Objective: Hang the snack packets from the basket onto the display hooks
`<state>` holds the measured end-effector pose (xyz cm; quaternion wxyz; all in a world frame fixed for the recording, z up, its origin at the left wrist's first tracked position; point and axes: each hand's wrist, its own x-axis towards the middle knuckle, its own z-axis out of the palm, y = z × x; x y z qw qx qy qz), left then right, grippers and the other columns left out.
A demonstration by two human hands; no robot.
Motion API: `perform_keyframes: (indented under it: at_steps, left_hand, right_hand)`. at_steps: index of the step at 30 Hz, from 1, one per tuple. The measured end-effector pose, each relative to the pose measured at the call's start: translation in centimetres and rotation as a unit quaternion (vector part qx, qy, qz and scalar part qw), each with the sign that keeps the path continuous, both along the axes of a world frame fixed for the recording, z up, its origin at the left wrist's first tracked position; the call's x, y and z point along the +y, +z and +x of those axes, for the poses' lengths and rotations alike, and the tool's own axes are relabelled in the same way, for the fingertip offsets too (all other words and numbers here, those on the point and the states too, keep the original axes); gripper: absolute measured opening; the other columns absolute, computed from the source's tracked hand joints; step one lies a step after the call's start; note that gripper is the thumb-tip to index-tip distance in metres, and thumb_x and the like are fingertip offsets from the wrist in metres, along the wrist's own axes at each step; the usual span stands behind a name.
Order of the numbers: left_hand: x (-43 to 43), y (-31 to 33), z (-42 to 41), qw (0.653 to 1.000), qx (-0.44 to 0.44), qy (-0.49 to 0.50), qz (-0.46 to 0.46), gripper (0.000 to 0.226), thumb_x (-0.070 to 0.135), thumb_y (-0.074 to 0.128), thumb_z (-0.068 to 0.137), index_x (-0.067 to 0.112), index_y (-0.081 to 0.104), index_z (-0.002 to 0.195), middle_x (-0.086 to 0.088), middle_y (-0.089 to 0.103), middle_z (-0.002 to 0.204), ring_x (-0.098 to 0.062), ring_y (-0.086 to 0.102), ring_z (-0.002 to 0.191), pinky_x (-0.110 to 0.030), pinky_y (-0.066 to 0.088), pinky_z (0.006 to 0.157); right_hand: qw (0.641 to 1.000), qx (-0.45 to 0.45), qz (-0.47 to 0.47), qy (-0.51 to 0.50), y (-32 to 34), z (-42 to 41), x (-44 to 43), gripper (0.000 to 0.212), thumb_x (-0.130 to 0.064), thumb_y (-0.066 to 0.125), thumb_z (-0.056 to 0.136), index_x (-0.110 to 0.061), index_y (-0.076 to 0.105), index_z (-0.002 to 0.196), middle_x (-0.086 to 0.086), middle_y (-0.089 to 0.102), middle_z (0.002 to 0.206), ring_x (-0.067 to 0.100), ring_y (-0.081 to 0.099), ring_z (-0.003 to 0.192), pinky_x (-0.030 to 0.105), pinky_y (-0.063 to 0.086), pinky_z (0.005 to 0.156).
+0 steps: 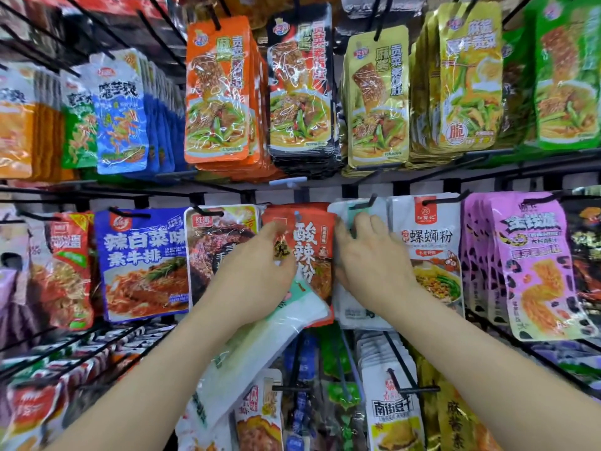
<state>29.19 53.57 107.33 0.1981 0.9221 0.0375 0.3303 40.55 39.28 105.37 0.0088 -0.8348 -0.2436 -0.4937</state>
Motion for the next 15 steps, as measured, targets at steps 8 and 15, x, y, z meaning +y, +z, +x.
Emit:
perform_keyframes:
  at_steps: [8,15]
  left_hand:
    - [1.1,0.1,2.9,0.994,0.028,-0.022,-0.107,0.056,0.024,0.058,0.088,0.032,0.026,0.133,0.002,0.058,0.072,-0.015,0.056,0.056,-0.029,0.037,0.049]
    - [1.0,0.0,3.0,0.972,0.025,-0.097,-0.211,0.064,0.012,0.062,0.087,0.031,0.026,0.136,0.001,0.063,0.088,-0.005,0.059,0.05,-0.018,0.042,0.046]
  right_hand:
    - [0.84,0.338,0.266,0.331,1.1,-2.1,0.3,0.021,-0.035,0.058,0.094,-0.03,0.054,0.114,-0.006,0.067,0.081,0.013,0.064,0.076,0.033,0.053,0.065]
    - [0.909,0.258,0.198,0.261,1.3,-2.4,0.9,0.06,-0.021,0.056,0.096,-0.019,0.028,0.148,-0.002,0.059,0.088,0.014,0.054,0.074,0.025,0.037,0.064]
